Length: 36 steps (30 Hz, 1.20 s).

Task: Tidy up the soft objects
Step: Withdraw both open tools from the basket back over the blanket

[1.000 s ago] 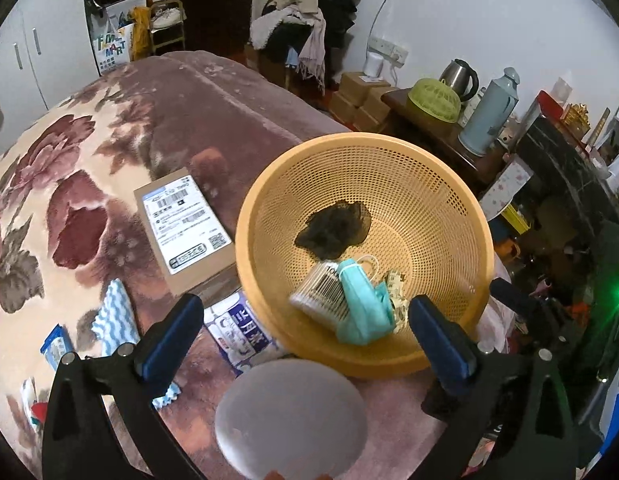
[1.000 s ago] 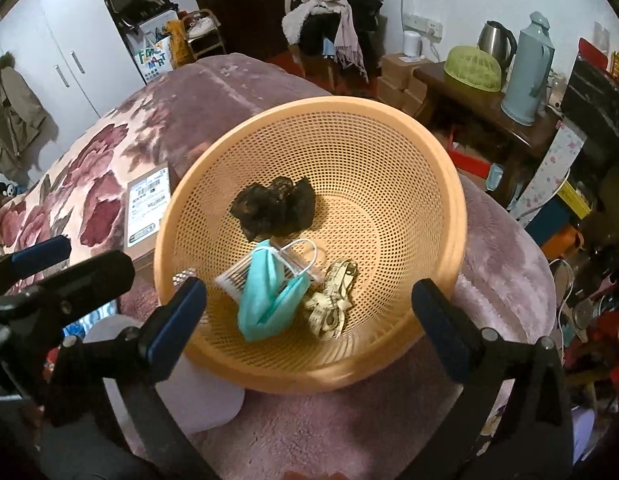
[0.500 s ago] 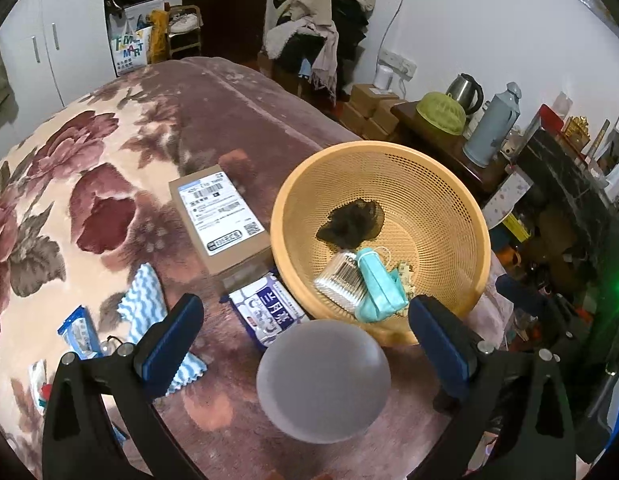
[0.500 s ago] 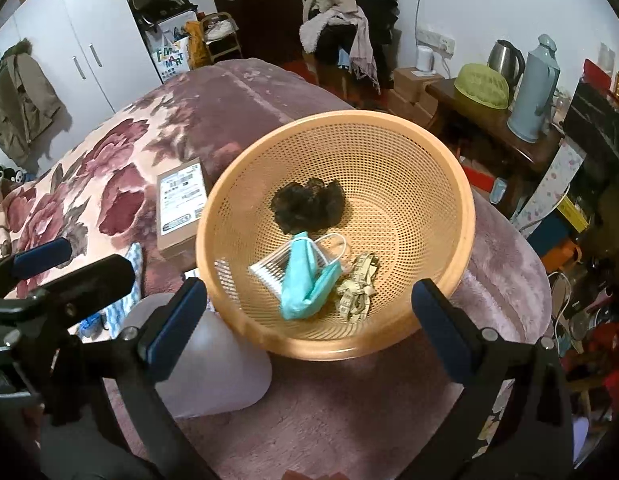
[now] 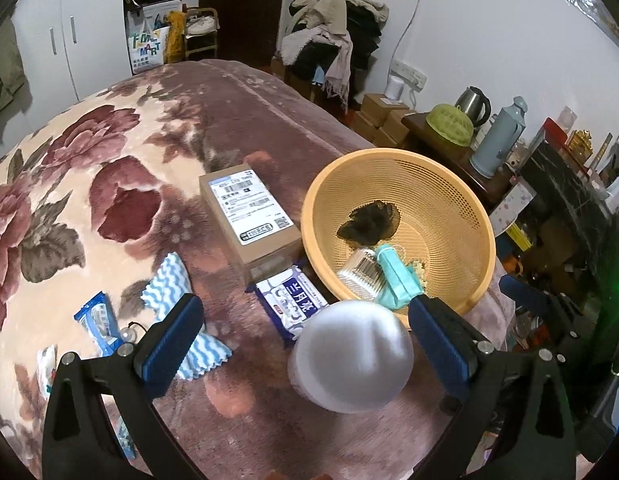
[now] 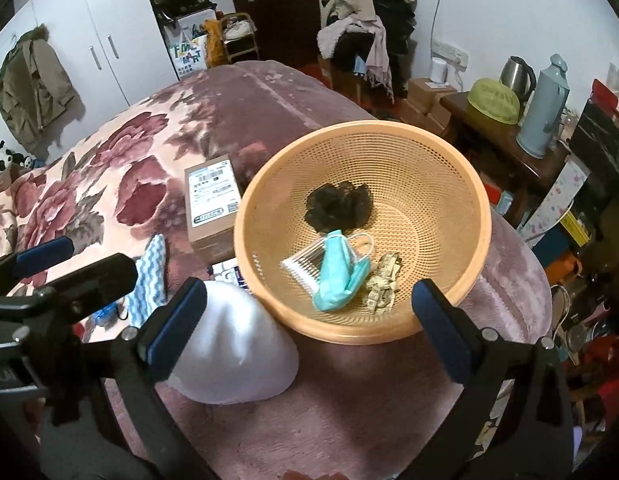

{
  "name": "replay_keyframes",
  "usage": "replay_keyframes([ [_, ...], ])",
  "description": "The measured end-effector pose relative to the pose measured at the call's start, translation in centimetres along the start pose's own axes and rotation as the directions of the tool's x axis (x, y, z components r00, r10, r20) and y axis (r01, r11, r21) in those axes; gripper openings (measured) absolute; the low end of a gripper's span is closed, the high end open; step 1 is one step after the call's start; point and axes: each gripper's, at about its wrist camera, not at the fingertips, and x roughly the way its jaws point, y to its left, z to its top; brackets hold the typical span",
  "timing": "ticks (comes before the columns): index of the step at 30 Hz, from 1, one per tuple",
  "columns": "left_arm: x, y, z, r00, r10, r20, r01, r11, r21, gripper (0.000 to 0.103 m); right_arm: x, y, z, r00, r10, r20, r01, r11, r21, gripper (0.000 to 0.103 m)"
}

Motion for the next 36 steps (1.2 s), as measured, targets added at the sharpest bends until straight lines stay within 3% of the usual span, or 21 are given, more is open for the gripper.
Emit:
replay_keyframes([
  [15,-1.8,3.3,-1.3,1.0,0.012,0.015,-0.012,0.999,-0.034,0.102,-0.7,3.4,-0.4,1.0,0.003,0.004,-0.003,0.999,-0.054,0.103],
  [36,-5.0,10.8,-4.7,0.998,0.051,0.038,-0.046,0.99,-0.132,0.102,-1.7,10.1,-1.9,1.0,0.025,-0.002,-0.025,0.987,-0.158,0.103],
])
